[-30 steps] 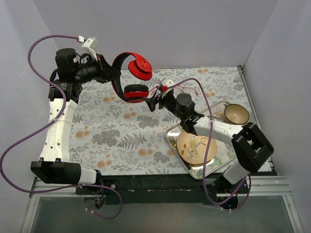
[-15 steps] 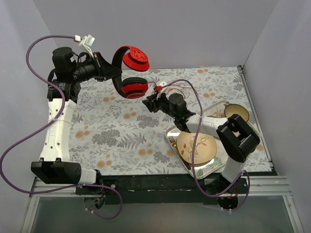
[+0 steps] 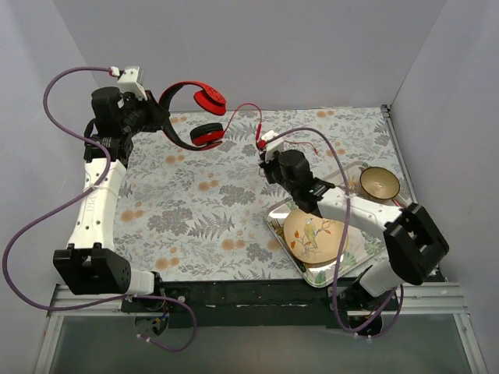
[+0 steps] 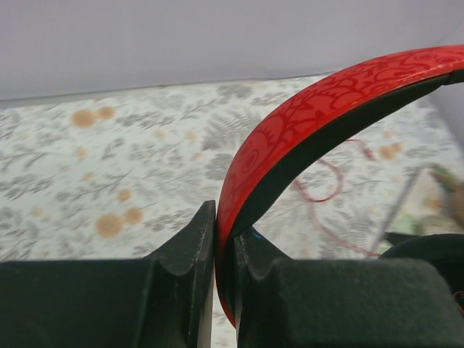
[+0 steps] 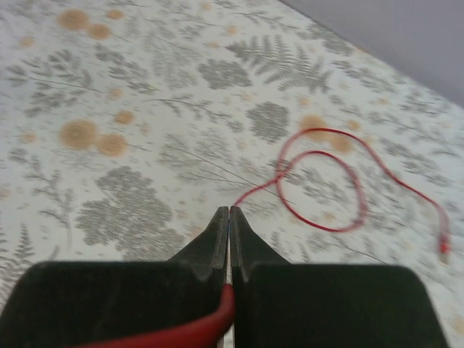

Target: Wrap the headphones

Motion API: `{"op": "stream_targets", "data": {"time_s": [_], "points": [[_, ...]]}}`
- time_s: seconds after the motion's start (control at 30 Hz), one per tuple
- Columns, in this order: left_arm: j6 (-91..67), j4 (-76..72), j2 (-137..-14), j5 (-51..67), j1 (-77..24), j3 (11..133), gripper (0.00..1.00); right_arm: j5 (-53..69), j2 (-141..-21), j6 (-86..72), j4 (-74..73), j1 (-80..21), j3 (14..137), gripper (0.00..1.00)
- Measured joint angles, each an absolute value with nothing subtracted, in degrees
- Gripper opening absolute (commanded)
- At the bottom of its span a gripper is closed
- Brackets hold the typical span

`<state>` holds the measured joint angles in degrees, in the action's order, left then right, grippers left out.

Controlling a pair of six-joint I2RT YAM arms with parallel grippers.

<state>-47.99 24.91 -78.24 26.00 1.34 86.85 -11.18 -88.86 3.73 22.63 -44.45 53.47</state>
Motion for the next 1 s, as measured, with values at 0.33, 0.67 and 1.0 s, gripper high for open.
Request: {"op": "stream_targets", "data": {"time_s": [0.33,0.67,1.0], "points": [[-28.38,23.99,-83.90,1.52,-9.04,77.76,0.00,-24.51,-78.41,17.78,1.39,-44.27,71.99,0.01],[-18.44,23.92,-84.16,-3.81,-27.24,73.76,0.00,-25.15,-90.70,25.96,-10.63,-44.36,96.16,0.01],[-19.00,30.59,-80.97,9.15,-30.68,74.11,0.00,-23.18,-106.98,22.79,-21.34,-42.09,110.50,0.01]]}}
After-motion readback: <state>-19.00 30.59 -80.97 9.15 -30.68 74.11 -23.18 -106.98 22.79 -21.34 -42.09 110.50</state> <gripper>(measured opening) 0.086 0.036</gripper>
